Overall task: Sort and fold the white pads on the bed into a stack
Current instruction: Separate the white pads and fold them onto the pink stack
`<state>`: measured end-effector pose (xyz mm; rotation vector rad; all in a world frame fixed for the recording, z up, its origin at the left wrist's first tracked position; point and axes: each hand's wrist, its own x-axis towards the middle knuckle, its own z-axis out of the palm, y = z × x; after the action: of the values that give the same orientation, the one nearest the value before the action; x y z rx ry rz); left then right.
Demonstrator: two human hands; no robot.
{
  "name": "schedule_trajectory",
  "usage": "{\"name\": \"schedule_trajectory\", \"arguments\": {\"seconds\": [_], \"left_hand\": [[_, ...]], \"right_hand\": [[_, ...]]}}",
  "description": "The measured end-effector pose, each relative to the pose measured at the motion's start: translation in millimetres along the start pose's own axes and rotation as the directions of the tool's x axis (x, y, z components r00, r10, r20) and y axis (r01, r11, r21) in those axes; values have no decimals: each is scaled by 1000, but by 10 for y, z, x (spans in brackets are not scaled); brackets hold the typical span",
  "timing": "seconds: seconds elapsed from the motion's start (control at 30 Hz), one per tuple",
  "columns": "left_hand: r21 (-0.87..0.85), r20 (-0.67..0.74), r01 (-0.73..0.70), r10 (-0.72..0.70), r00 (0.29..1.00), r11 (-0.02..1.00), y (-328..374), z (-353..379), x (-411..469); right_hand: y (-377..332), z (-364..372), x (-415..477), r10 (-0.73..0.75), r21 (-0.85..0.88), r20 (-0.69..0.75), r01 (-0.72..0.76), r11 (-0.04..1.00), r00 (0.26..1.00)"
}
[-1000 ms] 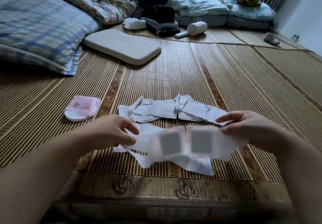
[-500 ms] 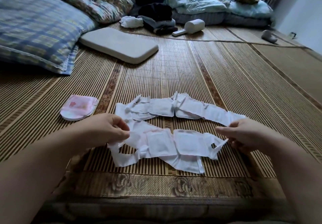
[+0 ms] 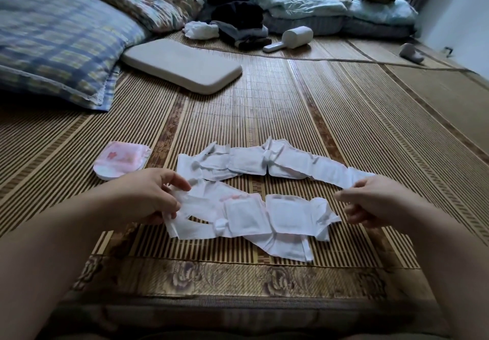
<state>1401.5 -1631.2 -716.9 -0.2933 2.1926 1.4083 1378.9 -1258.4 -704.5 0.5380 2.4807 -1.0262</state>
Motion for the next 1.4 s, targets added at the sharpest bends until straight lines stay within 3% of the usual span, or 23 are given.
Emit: {"name": "schedule_trajectory", "arguments": {"seconds": [0.07, 0.17, 0.3, 0.47, 0.7, 0.87, 1.1, 1.4], "left_hand": [[19, -1, -5, 5, 1000, 1000, -6, 2, 4], [54, 1, -8, 8, 1000, 999, -1, 11, 6], [53, -11, -11, 12, 1000, 999, -5, 1, -4], [43, -31, -11, 13, 999, 999, -41, -34, 0], [74, -56, -35, 39, 998, 997, 1, -21, 5], [-66, -10, -105, 105, 994, 992, 116, 93, -45], [-184, 47, -161, 172, 984, 970, 306, 342, -42], [-259, 58, -182, 203, 977, 949, 526, 762, 29]], "right_hand": [[-27, 137, -38, 56, -170, 67, -44, 985, 996], [-51, 289, -71, 21, -342, 120, 21, 940, 993], [-40, 153, -70, 6, -226, 119, 21, 974, 993], [13, -83, -68, -10, 111, 108, -2, 994, 994], [-8, -89, -101, -74, 238, -4, 73, 969, 997], [-202, 61, -165, -205, 365, 49, 174, 915, 978], [-433, 632, -191, -309, 204, 70, 289, 935, 949], [-385, 707, -166, -246, 182, 121, 222, 958, 962]]}}
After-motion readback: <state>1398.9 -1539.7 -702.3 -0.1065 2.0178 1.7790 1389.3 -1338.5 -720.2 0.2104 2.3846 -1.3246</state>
